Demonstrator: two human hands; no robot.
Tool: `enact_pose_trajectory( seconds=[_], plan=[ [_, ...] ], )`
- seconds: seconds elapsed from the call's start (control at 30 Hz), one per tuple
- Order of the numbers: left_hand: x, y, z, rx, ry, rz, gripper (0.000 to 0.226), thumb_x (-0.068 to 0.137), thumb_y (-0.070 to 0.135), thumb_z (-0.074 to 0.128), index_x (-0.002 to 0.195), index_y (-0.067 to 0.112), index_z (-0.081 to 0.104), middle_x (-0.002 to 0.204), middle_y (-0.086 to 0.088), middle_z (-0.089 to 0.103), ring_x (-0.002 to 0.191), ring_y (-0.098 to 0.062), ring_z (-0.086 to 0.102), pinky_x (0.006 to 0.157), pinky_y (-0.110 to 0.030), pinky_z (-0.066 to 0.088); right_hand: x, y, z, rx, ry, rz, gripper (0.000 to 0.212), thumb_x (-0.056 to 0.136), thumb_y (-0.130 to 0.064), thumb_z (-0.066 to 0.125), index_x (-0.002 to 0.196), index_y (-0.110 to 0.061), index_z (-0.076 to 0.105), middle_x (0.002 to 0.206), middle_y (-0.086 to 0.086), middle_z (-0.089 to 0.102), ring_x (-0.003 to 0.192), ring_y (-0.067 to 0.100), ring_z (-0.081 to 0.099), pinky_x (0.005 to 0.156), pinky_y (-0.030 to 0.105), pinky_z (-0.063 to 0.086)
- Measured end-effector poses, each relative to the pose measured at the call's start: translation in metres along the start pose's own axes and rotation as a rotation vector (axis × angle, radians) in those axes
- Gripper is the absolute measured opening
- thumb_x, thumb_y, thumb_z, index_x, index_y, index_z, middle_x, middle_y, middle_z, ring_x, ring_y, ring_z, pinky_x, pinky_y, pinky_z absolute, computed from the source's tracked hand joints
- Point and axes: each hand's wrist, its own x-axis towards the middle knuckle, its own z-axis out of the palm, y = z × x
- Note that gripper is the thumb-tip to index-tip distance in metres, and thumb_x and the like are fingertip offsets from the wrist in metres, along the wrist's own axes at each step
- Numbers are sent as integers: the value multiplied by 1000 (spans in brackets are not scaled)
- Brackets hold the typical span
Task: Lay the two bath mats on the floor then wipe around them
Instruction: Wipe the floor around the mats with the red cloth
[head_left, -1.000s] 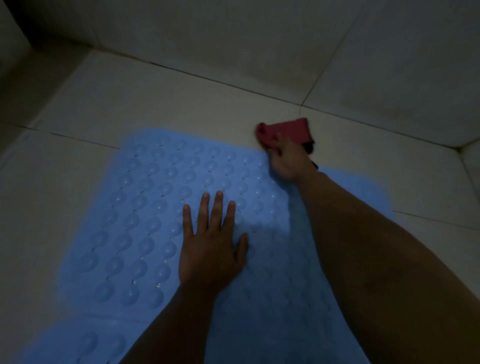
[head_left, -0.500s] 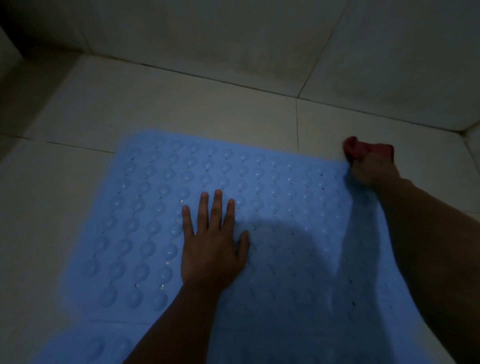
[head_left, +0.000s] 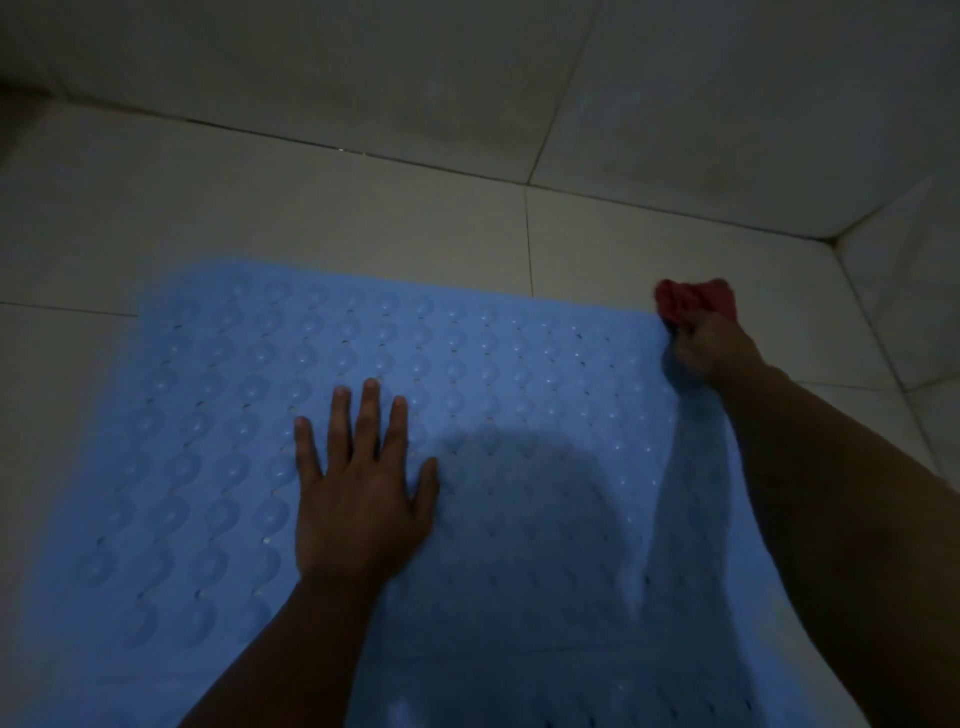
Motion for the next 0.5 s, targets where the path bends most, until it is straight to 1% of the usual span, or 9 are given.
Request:
enact_pose_trajectory(
  seconds=[0.07,0.13,0.23,0.3,0.33,0.37,0.43,0.47,0.5],
  plan=[
    [0,-2,0,-1,-10,5,76,101,61,23,163,17,24,173,-11,7,160,-33,-4,124,-65,5,-19,13,10,43,28,17,80,80,-45,19,155,-26,37,161,10,36,151,33,25,127,37,3],
    [0,-5,1,5,-6,6,77,101,62,22,163,17,25,173,-11,8,160,-33,-4,124,-65,5,-27,13,19,56,34,102,71,86,-39,25,156,-31,35,161,9,36,151,33,26,128,41,9],
    [0,-3,0,-22,20,3,77,101,62,23,163,17,27,173,-11,10,160,-32,-3,125,-64,5,-38,7,14,71,41,213,69,86,-31,32,154,-22,40,155,17,45,144,38,39,125,47,23],
    [2,-2,-1,-33,33,7,77,101,62,23,163,17,27,173,-11,10,160,-32,-3,125,-64,5,-48,8,9,68,23,240,65,90,-24,40,154,-21,39,154,16,45,143,37,40,124,45,24],
    [3,-3,0,-32,39,8,76,101,62,23,163,17,27,173,-11,11,160,-32,-2,125,-64,4,-54,12,11,74,14,259,64,89,-21,43,153,-24,40,152,16,48,142,37,42,123,44,25],
    [2,-3,1,-34,44,5,76,101,62,24,162,17,28,173,-11,12,160,-33,-1,125,-64,4,-60,18,14,104,14,284,64,85,-20,44,148,-28,45,145,16,53,137,37,47,121,45,29],
    [1,-3,2,-27,49,-3,76,100,61,24,162,17,30,172,-11,14,160,-33,0,125,-64,4,-76,37,21,198,22,390,54,76,-22,43,128,-30,54,125,19,63,123,40,57,114,48,39],
    [1,-3,2,-20,47,-6,76,100,62,23,162,17,30,172,-11,13,160,-33,-1,125,-64,4,-85,49,22,202,22,413,54,76,-24,41,129,-26,55,125,19,63,124,40,56,113,48,40],
    [2,-3,1,-16,43,-11,77,100,62,21,162,18,29,173,-10,13,160,-33,-1,125,-64,3,-100,51,21,168,11,404,60,79,-27,39,138,-23,54,136,17,59,131,38,51,116,47,37]
  ],
)
